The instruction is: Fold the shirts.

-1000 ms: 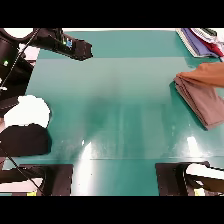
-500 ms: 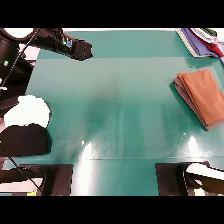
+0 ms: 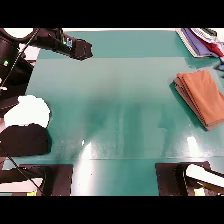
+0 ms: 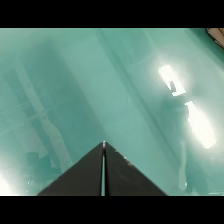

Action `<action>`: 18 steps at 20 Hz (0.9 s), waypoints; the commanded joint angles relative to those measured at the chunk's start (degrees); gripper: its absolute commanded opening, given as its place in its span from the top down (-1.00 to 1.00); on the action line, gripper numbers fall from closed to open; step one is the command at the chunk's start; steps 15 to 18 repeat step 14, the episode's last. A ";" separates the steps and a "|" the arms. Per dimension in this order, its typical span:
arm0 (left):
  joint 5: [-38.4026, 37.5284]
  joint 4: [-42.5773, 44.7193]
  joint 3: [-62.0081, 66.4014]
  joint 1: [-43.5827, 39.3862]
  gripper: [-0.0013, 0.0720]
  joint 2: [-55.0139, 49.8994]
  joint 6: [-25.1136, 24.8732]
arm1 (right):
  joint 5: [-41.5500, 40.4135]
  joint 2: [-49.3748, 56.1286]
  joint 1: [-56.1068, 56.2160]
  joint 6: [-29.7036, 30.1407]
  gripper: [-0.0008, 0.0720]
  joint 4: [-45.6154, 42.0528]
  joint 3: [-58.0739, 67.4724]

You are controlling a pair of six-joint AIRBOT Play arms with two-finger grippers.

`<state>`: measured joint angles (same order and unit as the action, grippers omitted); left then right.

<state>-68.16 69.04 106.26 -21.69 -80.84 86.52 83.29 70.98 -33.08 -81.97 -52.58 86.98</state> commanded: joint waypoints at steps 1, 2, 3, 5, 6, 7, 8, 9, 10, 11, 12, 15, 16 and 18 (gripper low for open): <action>0.24 0.26 -0.02 0.07 0.89 0.02 0.02 | -4.83 -2.08 15.08 0.04 -0.58 2.86 2.03; 0.26 0.13 -0.02 0.09 0.89 0.02 0.02 | -5.62 -2.19 18.69 0.83 -0.24 2.89 2.03; 0.28 0.13 -0.02 0.09 0.89 0.02 0.02 | -5.86 -2.16 22.18 3.28 0.27 2.89 2.03; 0.26 0.13 -0.02 0.09 0.89 0.02 0.02 | -5.77 -2.12 27.52 7.65 0.91 2.84 2.03; 0.28 0.13 -0.02 0.07 0.89 0.02 0.02 | -6.05 -2.12 29.33 7.76 0.92 2.86 2.03; 0.28 0.13 -0.02 0.09 0.89 0.02 0.02 | -6.62 -2.16 30.80 7.76 0.92 2.86 2.03; 0.26 0.13 -0.02 0.07 0.89 0.02 0.04 | -7.10 -2.16 31.74 7.76 0.92 2.86 2.03; 0.26 0.13 -0.02 0.09 0.89 0.02 0.02 | -7.48 -2.14 32.28 7.76 0.92 2.89 2.03; 0.26 0.11 -0.02 0.07 0.89 0.02 0.02 | -7.63 -2.16 32.39 7.74 0.92 2.93 2.03; 0.26 0.11 -0.02 0.07 0.89 0.02 0.02 | -7.72 -2.16 32.39 7.74 0.92 2.95 2.03; 0.28 0.11 -0.02 0.09 0.89 0.02 0.02 | -7.69 -2.16 32.26 7.74 0.92 2.93 2.03; 0.26 -0.09 -0.02 0.07 0.89 0.02 0.02 | -7.69 -2.16 32.24 7.74 0.92 2.93 2.03; 0.26 -0.09 -0.02 0.07 0.89 0.02 0.02 | -7.69 -2.16 32.24 7.74 0.92 2.93 2.03; 0.26 -0.09 -0.02 0.07 0.89 0.02 0.02 | -7.69 -2.16 32.24 7.74 0.92 2.93 2.03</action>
